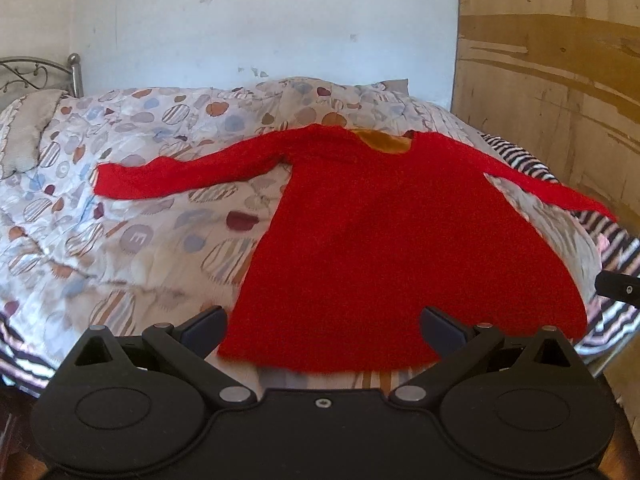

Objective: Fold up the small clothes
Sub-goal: 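Grasp the sweater sleeve cuff with the right gripper and lift it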

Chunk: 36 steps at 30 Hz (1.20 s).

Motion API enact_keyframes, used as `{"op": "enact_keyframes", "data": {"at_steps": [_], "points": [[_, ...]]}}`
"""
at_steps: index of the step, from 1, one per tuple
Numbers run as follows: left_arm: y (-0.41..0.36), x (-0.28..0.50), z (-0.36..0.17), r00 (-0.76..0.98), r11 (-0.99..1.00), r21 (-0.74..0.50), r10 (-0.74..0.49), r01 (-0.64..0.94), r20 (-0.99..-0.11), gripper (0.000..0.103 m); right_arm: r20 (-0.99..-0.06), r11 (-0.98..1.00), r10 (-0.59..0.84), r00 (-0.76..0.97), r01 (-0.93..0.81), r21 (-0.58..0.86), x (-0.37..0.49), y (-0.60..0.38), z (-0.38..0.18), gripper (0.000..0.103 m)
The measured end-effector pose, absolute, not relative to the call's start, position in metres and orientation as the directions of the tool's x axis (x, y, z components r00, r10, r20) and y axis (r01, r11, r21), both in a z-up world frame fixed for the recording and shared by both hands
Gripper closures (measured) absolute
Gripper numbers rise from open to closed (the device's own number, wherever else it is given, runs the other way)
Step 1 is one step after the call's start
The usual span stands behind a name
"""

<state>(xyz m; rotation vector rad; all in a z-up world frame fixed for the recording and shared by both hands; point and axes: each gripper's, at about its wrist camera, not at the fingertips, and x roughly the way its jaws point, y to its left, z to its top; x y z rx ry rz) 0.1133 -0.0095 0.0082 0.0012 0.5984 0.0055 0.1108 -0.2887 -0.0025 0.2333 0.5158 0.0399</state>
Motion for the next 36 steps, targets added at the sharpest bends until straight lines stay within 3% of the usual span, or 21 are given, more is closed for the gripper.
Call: {"op": "enact_keyframes", "data": {"at_steps": [6,15,30,36], "points": [[-0.025,0.173,0.027,0.832,1.0,0.005,-0.003,0.007,-0.555,0.001,-0.491,0.985,-0.024,0.871,0.103,0.135,0.165,-0.31,0.016,0.0],[-0.057,0.261,0.037,0.84,0.998,0.048,-0.009,0.042,-0.543,0.001,-0.483,0.976,-0.07,0.873,0.16,0.149,0.236,-0.352,0.019,0.0],[-0.08,0.368,-0.016,0.803,0.998,0.017,-0.039,0.062,-0.595,0.001,-0.534,0.949,-0.208,0.819,0.301,0.092,0.334,-0.425,-0.031,0.0],[-0.074,0.386,-0.039,0.797,0.998,0.011,-0.04,0.058,-0.603,0.001,-0.424,0.939,-0.242,0.873,0.322,0.126,0.355,-0.457,-0.051,0.0]]}}
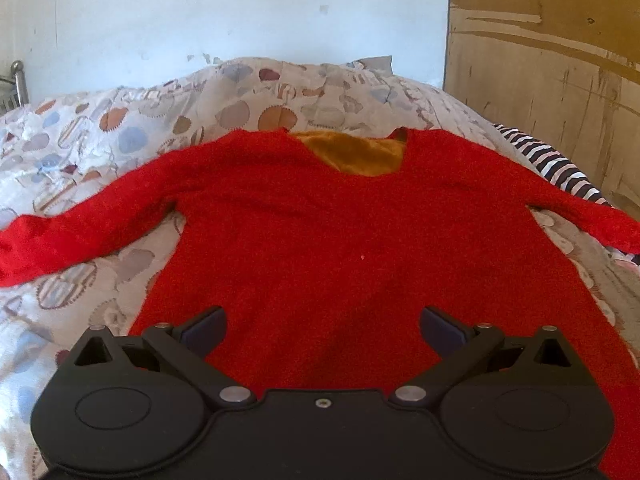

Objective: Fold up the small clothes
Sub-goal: 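Grasp the sweater sleeve cuff with the right gripper and lift it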

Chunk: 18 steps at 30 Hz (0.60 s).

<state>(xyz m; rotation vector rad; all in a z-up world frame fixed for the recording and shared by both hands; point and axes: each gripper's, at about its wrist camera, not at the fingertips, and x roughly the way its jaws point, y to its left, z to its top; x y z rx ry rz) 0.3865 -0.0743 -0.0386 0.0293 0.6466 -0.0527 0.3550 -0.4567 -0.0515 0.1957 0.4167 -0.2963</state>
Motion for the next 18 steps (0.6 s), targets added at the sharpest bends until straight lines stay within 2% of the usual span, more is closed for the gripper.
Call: {"op": "enact_keyframes", "data": {"at_steps": [9,13,14,16,18], "points": [[-0.062,0.385,-0.044,0.785,0.999,0.002,-0.038,0.05,-0.619,0.001,-0.461,0.89,-0.241,0.854,0.383,0.246,0.394,-0.531,-0.07,0.0],[-0.054,0.384,-0.032,0.795,1.0,0.006,-0.01,0.017,-0.606,0.001,-0.484,0.816,-0.301,0.822,0.484,0.315,0.406,-0.567,-0.074,0.001],[-0.052,0.385,-0.029,0.798,1.0,0.0,-0.007,0.009,-0.602,0.001,-0.495,0.785,-0.308,0.813,0.511,0.351,0.408,-0.577,-0.077,0.003],[-0.046,0.386,-0.024,0.8,1.0,-0.012,0.002,-0.012,-0.599,0.001,-0.51,0.706,-0.316,0.8,0.558,0.437,0.409,-0.596,-0.083,0.014],[-0.042,0.387,-0.019,0.802,1.0,-0.019,0.008,-0.024,-0.597,0.001,-0.528,0.634,-0.353,0.772,0.613,0.472,0.41,-0.607,-0.087,0.035]]}}
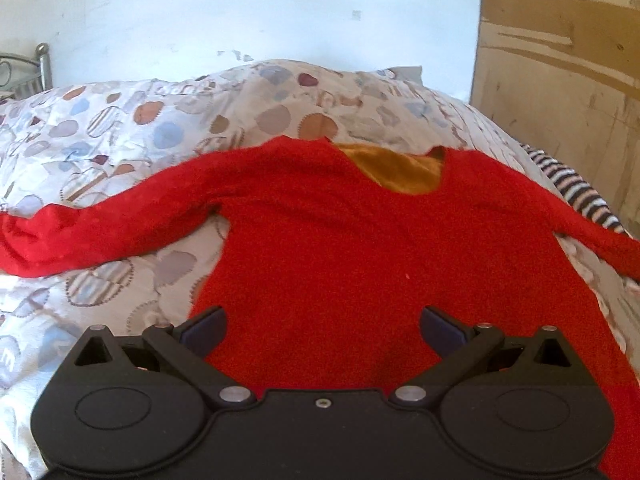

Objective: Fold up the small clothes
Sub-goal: 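Grasp the sweater sleeve cuff with the right gripper and lift it, then carry the sleeve across the sweater body with the right gripper and release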

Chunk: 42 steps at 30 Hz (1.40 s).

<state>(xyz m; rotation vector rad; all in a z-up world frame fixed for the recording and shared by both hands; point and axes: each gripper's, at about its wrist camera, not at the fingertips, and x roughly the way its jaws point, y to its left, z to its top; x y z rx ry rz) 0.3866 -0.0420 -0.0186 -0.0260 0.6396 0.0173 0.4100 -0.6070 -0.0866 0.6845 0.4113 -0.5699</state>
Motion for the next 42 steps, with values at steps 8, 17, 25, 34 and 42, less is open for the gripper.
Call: {"op": "enact_keyframes", "data": {"at_steps": [8,17,25,34,42], "points": [[-0.018,0.381,-0.001,0.823,0.998,-0.003,0.05,-0.063,-0.566,0.001,-0.522,0.565,-0.415,0.745,0.661,0.494,0.428,-0.628,-0.086,0.095],[0.02,0.377,0.014,0.838,0.99,-0.059,0.075,-0.126,-0.54,0.001,-0.267,0.845,-0.342,0.901,0.419,0.333,0.468,-0.531,0.012,0.095],[0.049,0.373,0.014,0.836,0.978,-0.067,0.13,-0.195,-0.533,0.001,-0.083,0.992,0.009,0.997,0.001,0.125,0.505,-0.368,0.075,0.096],[0.08,0.37,0.004,0.814,0.959,-0.08,0.184,-0.271,-0.551,0.001,-0.249,0.902,0.379,0.891,-0.416,-0.118,0.501,-0.199,0.018,0.096],[0.089,0.375,-0.005,0.803,0.956,-0.076,0.195,-0.285,-0.563,0.001,-0.384,0.818,0.435,0.815,-0.536,-0.21,0.459,-0.184,-0.03,0.029]]}}
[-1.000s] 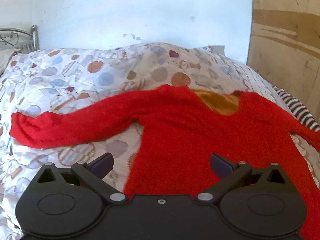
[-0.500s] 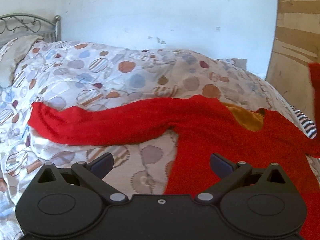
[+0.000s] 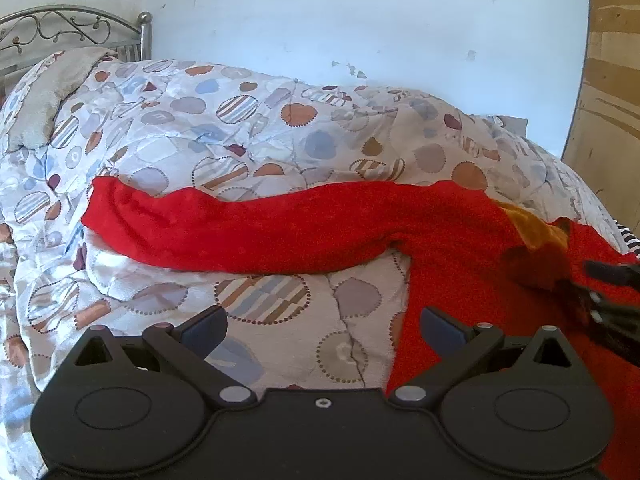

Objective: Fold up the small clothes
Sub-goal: 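Carry the sleeve across the sweater body with the right gripper and release, then grasp the other sleeve cuff with the left gripper and lift it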

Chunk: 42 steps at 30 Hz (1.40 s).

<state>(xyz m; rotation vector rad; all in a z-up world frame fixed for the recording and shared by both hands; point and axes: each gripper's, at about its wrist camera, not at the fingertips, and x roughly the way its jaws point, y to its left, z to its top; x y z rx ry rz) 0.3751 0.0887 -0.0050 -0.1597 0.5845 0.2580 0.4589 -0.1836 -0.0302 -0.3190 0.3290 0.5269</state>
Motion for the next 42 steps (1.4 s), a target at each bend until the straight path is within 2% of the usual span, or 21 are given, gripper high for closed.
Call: {"op": "enact_keyframes", "data": {"at_steps": [1,3,5,8,11,13,15,18,22,24,25,26,29,31,34,37,38,39,40,42], "points": [[0.087,0.377,-0.005,0.805,0.957,-0.08,0.187,-0.279,-0.563,0.001,-0.373,0.821,0.438,0.818,-0.533,-0.206,0.452,-0.192,-0.028,0.027],[0.082,0.382,-0.005,0.815,0.963,-0.094,0.161,-0.255,-0.556,0.001,-0.357,0.837,0.417,0.836,-0.506,-0.206,0.44,-0.208,-0.024,0.01],[0.073,0.387,-0.004,0.829,0.969,-0.105,0.132,-0.223,-0.544,0.001,-0.343,0.863,0.385,0.857,-0.466,-0.195,0.433,-0.231,-0.021,0.002],[0.055,0.401,-0.003,0.853,0.981,-0.122,0.069,-0.153,-0.517,0.001,-0.338,0.906,0.294,0.894,-0.374,-0.199,0.424,-0.272,-0.022,0.001],[0.033,0.425,-0.009,0.858,0.988,-0.117,0.028,-0.103,-0.513,0.001,-0.367,0.947,0.127,0.922,-0.222,-0.231,0.431,-0.306,-0.034,0.001],[0.019,0.443,-0.015,0.867,0.991,-0.107,0.017,-0.081,-0.499,0.001,-0.389,0.963,0.033,0.921,-0.134,-0.236,0.442,-0.327,-0.042,0.007],[0.007,0.459,-0.022,0.867,0.992,-0.084,0.04,-0.094,-0.497,0.001,-0.42,0.97,-0.028,0.907,-0.077,-0.231,0.457,-0.342,-0.051,0.025],[-0.003,0.479,-0.031,0.862,0.991,-0.062,0.071,-0.118,-0.501,0.001,-0.444,0.98,-0.029,0.896,-0.062,-0.19,0.477,-0.353,-0.058,0.031],[-0.001,0.494,-0.042,0.843,0.984,-0.042,0.127,-0.174,-0.523,0.001,-0.439,0.961,-0.027,0.898,-0.097,-0.259,0.505,-0.343,-0.066,0.046],[0.003,0.497,-0.046,0.828,0.98,-0.046,0.139,-0.195,-0.544,0.001,-0.443,0.956,-0.018,0.896,-0.114,-0.27,0.515,-0.339,-0.071,0.074],[0.006,0.497,-0.048,0.82,0.978,-0.047,0.146,-0.205,-0.554,0.001,-0.441,0.957,-0.029,0.897,-0.102,-0.271,0.519,-0.339,-0.071,0.078],[0.008,0.498,-0.05,0.811,0.976,-0.043,0.153,-0.214,-0.565,0.001,-0.432,0.961,-0.034,0.901,-0.089,-0.26,0.52,-0.341,-0.071,0.091],[0.011,0.499,-0.06,0.792,0.975,-0.029,0.162,-0.221,-0.589,0.001,-0.412,0.986,-0.053,0.909,-0.017,-0.166,0.51,-0.358,-0.066,0.092],[0.009,0.502,-0.068,0.772,0.977,-0.003,0.168,-0.214,-0.613,0.001,-0.442,0.995,-0.038,0.896,-0.007,-0.101,0.505,-0.369,-0.071,0.092],[0.006,0.501,-0.075,0.778,0.977,0.022,0.182,-0.212,-0.601,0.0,-0.486,0.994,-0.044,0.873,-0.01,-0.108,0.51,-0.369,-0.084,0.092],[0.009,0.5,-0.075,0.78,0.977,0.008,0.174,-0.212,-0.601,0.0,-0.49,0.997,-0.028,0.871,-0.01,-0.073,0.512,-0.373,-0.084,0.091],[0.011,0.498,-0.073,0.781,0.977,-0.004,0.167,-0.211,-0.602,0.001,-0.487,0.998,-0.023,0.873,-0.011,-0.068,0.51,-0.374,-0.083,0.086],[0.013,0.495,-0.071,0.783,0.977,-0.015,0.161,-0.212,-0.601,0.001,-0.49,0.998,-0.022,0.872,-0.01,-0.062,0.509,-0.375,-0.081,0.076],[0.015,0.492,-0.069,0.785,0.977,-0.024,0.157,-0.214,-0.599,0.001,-0.494,0.999,-0.021,0.869,-0.007,-0.054,0.505,-0.377,-0.08,0.072],[0.022,0.482,-0.062,0.793,0.976,-0.043,0.147,-0.213,-0.591,0.001,-0.486,0.999,-0.015,0.874,-0.002,-0.036,0.494,-0.381,-0.076,0.052]]}}
